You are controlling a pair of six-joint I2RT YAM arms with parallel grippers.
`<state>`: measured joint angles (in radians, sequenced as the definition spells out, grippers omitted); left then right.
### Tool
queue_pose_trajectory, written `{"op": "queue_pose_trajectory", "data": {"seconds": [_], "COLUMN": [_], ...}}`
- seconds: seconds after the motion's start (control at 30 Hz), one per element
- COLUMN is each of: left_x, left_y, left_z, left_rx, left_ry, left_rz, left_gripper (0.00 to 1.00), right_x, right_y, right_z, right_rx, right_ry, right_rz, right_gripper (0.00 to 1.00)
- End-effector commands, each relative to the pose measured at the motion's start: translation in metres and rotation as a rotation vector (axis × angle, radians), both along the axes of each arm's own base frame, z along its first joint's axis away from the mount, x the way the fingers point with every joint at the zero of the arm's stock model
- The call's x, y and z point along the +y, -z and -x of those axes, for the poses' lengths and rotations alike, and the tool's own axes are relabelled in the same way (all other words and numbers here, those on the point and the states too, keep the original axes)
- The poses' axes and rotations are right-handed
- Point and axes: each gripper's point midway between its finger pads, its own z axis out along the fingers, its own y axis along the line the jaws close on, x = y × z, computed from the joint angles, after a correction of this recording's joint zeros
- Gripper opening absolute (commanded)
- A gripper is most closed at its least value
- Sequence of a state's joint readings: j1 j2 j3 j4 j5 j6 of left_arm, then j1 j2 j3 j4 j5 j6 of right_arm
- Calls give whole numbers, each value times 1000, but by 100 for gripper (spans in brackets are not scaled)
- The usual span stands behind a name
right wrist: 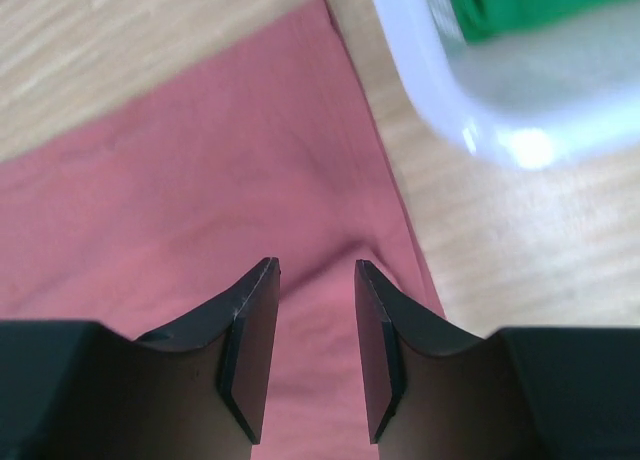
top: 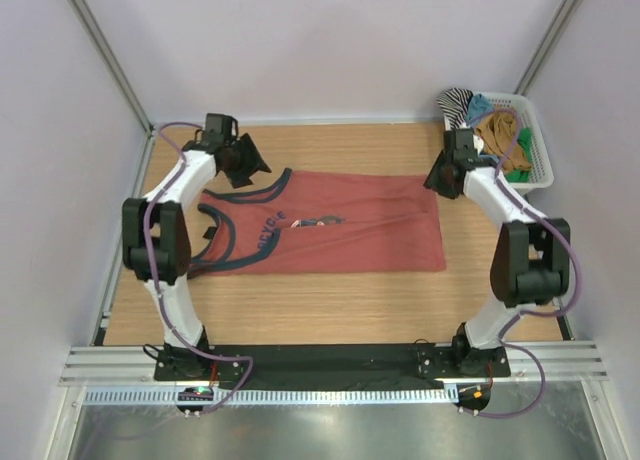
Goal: Fold and stack the tank tops
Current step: Fold the tank top
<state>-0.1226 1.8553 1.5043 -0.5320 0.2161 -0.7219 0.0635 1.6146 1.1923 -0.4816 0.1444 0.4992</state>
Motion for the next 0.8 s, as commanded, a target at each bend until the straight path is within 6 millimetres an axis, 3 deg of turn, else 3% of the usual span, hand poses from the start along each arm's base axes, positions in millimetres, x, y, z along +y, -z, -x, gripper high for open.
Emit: {"op": "queue_pose_trajectory", "data": {"seconds": [0.0,0.03,0.07,0.1,0.13,0.2,0.23,0.27,0.3,0.33,0.37,0.57,0.77], "left_x": [-17,-19,-22,-28,-33,-41,-44,-47,-50,-54,-54,-59,-67], "left_y": [13,4,9,25,20,35,29,31,30,31,31,42,50], "left_z": [-30,-44,-48,-52,-60,-67,-75,-78,-80,-86,-88,-100,-104], "left_rx": [-37,-71,-66,-41,-63,-46,-69,-71,-81,-88,-95,-97,-100], "left_ry": [62,61,67,78,85,100,103,111,116,122,126,133,158], "left_rz": [-99,-123,-138,-149,-150,-156,-155,-157,-163,-166,-171,-177,-190], "left_gripper": [62,62,62,63,63,63,63,63,64,64,64,64,64], "right_x": [-7,-9,-13,-14,-15,-15,-15,-15,-17,-18,-18,-23,-34], "right_y": [-7,-16,-14,-10,3,3,18,13,17,34,31,65,80], "right_z": [-44,-58,-63,-69,-73,-89,-93,-102,-105,-106,-113,-121,-117], "right_rx": [-10,-32,-24,-15,14,1,32,14,23,61,52,113,149], "right_ry": [-27,-19,-8,-3,0,0,-4,0,7,5,2,21,60], "right_rz": [83,95,116,126,134,138,141,146,156,163,168,195,248], "right_gripper": [42,42,43,43,43,45,45,46,46,47,46,44,42]}}
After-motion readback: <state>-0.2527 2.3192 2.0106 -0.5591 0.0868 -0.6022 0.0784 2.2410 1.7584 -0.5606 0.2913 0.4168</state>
